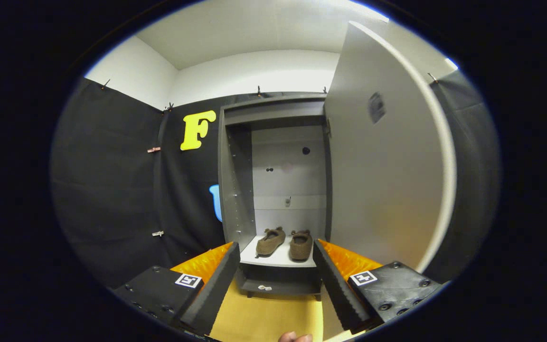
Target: Open the shoe cabinet door, grab the shoes and put them into the shoe cabinet, then close the shoe cabinet door.
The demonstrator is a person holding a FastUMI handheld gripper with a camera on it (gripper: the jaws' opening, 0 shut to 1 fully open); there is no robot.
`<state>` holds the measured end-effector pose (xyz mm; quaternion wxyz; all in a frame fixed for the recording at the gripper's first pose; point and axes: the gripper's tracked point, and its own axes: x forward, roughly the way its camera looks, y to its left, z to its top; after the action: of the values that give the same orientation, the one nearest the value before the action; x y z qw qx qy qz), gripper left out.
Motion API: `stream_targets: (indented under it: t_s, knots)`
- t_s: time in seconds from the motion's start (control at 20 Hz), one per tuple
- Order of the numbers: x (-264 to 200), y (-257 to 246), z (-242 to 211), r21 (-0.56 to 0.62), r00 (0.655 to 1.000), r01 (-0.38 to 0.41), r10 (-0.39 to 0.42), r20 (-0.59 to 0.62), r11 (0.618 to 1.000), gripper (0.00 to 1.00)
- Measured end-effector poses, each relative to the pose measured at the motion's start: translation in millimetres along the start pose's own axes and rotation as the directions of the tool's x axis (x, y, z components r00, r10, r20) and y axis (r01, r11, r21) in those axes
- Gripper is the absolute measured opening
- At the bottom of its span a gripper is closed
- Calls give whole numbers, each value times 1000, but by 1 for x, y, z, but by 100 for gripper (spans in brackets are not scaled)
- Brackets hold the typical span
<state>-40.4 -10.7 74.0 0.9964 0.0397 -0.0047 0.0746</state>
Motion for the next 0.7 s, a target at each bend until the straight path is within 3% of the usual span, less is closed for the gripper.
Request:
stream_targets:
  t_s: [0.4,0.7]
  knots:
    - [-79,-98,3,88,986,164,-161,-40,982,98]
    - [-82,-201,-17,18,938,341,-339,-75,940,98]
